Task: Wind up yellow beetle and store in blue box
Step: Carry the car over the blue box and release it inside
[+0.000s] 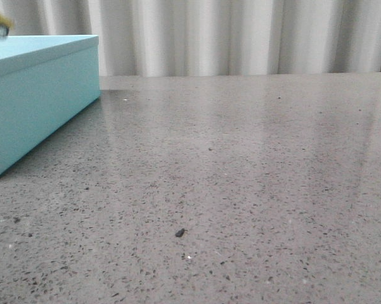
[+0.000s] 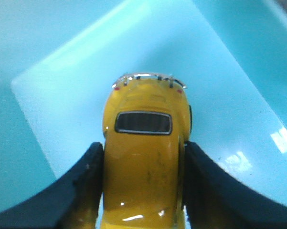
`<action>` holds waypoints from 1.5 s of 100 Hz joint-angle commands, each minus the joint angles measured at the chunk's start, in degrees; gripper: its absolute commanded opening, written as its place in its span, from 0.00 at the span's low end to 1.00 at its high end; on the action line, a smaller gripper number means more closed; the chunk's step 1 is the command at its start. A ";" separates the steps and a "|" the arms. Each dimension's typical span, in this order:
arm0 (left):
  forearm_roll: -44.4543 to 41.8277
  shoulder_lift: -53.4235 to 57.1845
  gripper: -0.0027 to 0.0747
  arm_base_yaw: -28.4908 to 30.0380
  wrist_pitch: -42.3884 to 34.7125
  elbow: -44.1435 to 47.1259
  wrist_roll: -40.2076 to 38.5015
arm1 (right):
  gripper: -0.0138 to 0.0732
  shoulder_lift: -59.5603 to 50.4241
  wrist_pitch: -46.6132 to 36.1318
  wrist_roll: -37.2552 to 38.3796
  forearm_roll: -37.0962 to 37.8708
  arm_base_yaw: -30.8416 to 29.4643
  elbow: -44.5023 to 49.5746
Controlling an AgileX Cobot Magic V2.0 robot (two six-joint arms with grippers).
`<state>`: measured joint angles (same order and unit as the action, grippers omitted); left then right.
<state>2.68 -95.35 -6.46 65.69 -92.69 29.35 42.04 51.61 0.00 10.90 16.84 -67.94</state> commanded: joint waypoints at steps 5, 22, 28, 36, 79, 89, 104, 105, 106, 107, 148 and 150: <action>3.14 -0.25 0.05 1.36 -2.65 0.87 -1.18 | 0.10 0.05 -4.33 0.00 1.32 -0.04 -1.23; 4.06 -1.91 0.22 1.60 -3.06 1.23 -1.18 | 0.10 0.05 -3.54 0.00 1.32 -0.04 -1.23; 4.06 -1.91 0.30 1.60 -3.55 1.23 -1.18 | 0.10 0.05 -2.91 0.00 1.42 -0.04 -1.23; 3.98 -2.00 0.43 1.99 -3.90 1.47 -1.18 | 0.10 0.05 -2.81 0.00 1.42 -0.04 -1.23; 12.40 4.71 0.50 2.37 -7.11 1.62 -3.42 | 0.10 -2.10 -3.48 0.00 4.47 -0.04 -0.93; 21.65 8.54 0.26 2.26 -6.67 1.77 -3.42 | 0.10 -6.17 -8.92 0.00 7.62 -0.04 2.65; 32.31 16.30 0.01 -1.47 -7.92 5.81 -1.23 | 0.10 -17.76 -22.60 0.00 10.09 -0.04 14.47; 32.32 16.73 0.01 -2.06 -8.18 6.37 -1.10 | 0.10 -18.34 -23.73 0.00 10.09 -0.04 15.14; 32.32 17.60 0.01 -2.37 -8.74 6.66 -1.10 | 0.10 -18.91 -24.23 0.00 10.09 -0.04 16.50; 32.32 18.05 0.01 -2.67 -9.02 6.96 -0.99 | 0.10 -20.02 -25.21 0.00 10.19 -0.04 17.16; 28.95 54.92 0.01 -10.78 -41.23 44.72 1.92 | 0.10 -42.54 -29.96 0.00 10.19 -0.04 39.64; 28.90 57.05 0.01 -10.78 -42.96 47.45 1.92 | 0.10 -42.89 -29.94 0.00 10.19 -0.04 39.77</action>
<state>31.28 -46.19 -16.80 32.96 -53.25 31.25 0.21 27.28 0.00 19.85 16.84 -28.09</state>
